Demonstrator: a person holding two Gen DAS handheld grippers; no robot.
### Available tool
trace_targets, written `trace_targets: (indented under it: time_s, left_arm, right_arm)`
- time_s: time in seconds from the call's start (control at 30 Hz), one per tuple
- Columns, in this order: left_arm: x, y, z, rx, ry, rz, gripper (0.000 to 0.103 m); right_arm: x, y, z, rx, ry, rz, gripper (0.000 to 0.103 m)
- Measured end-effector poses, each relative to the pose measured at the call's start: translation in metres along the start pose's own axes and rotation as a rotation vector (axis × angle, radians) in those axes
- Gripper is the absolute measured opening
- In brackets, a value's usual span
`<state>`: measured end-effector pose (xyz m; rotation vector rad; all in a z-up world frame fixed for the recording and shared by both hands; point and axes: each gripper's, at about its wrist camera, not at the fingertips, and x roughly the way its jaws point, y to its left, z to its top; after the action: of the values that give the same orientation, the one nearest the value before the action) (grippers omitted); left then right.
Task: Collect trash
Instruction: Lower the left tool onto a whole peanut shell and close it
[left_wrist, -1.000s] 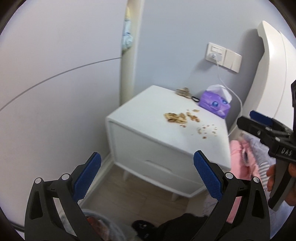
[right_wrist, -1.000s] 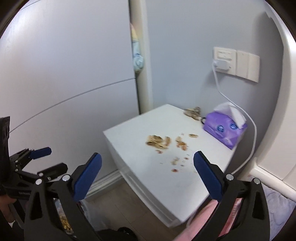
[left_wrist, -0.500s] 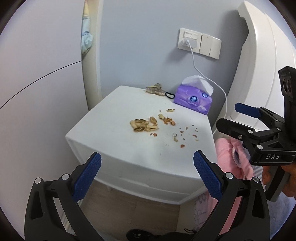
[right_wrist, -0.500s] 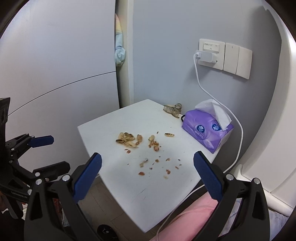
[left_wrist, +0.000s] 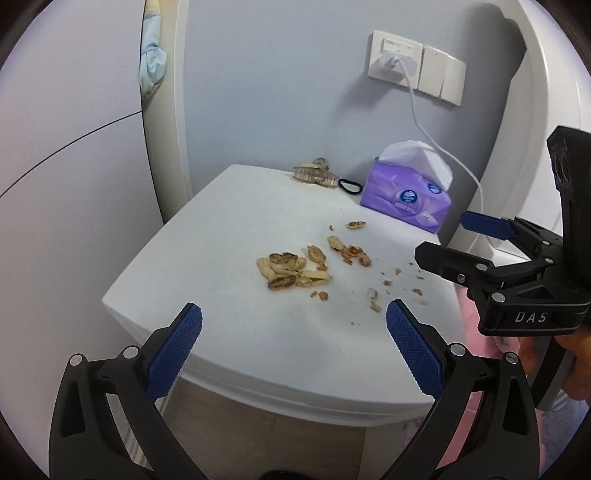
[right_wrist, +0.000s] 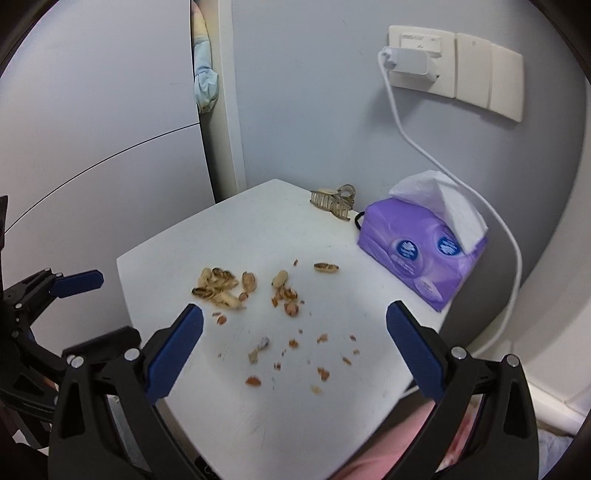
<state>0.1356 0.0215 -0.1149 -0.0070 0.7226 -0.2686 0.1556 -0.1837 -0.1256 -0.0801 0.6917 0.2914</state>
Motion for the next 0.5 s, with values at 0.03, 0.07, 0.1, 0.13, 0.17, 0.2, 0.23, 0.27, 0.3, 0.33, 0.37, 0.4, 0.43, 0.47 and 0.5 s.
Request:
trace_targets:
  time_s: [0.03,0.07,0.1,0.13,0.17,0.2,0.23,0.27,0.3,0.33,0.37,0.4,0.43,0.47,0.5]
  left_arm:
    - [0.003,0.002,0.001,0.001,0.000,0.000,0.097]
    - [0.009,0.004,0.003,0.000,0.003,-0.004,0.097]
    - [0.014,0.006,0.004,-0.001,0.005,-0.008,0.097]
    - [0.018,0.008,0.006,-0.001,0.005,-0.007,0.097]
    - [0.023,0.009,0.008,0.001,0.008,-0.007,0.097]
    - [0.029,0.012,0.010,0.000,0.011,-0.005,0.097]
    - [0.033,0.013,0.013,-0.003,0.013,-0.002,0.097]
    - [0.038,0.015,0.015,-0.007,0.016,-0.001,0.097]
    - [0.043,0.017,0.018,-0.012,0.019,0.000,0.096]
    - [0.047,0.019,0.020,-0.016,0.023,-0.001,0.095]
    - [0.052,0.021,0.022,-0.021,0.026,-0.004,0.092]
    - [0.055,0.023,0.024,-0.024,0.028,-0.004,0.091]
    - [0.060,0.026,0.026,-0.023,0.033,-0.002,0.090]
    - [0.065,0.028,0.027,-0.021,0.038,-0.001,0.088]
    - [0.068,0.029,0.027,-0.018,0.043,-0.001,0.085]
  right_arm:
    - [0.004,-0.001,0.002,-0.002,0.002,0.003,0.097]
    - [0.008,-0.001,0.004,-0.004,0.007,0.006,0.097]
    - [0.013,-0.001,0.006,-0.007,0.011,0.007,0.097]
    - [0.020,-0.001,0.008,-0.009,0.016,0.006,0.097]
    - [0.026,-0.001,0.010,-0.009,0.022,0.006,0.096]
    - [0.030,-0.001,0.012,-0.009,0.028,0.006,0.096]
    - [0.037,-0.001,0.014,-0.008,0.039,-0.003,0.096]
    - [0.044,-0.002,0.017,-0.003,0.047,-0.005,0.096]
    - [0.048,-0.002,0.018,0.004,0.052,-0.003,0.095]
    - [0.054,-0.004,0.021,0.014,0.062,-0.004,0.094]
    - [0.060,-0.005,0.023,0.023,0.071,-0.002,0.093]
    - [0.065,-0.007,0.025,0.036,0.080,0.003,0.093]
    - [0.069,-0.009,0.026,0.045,0.086,0.004,0.093]
    - [0.073,-0.010,0.027,0.050,0.090,0.003,0.090]
    - [0.076,-0.011,0.028,0.049,0.093,0.003,0.083]
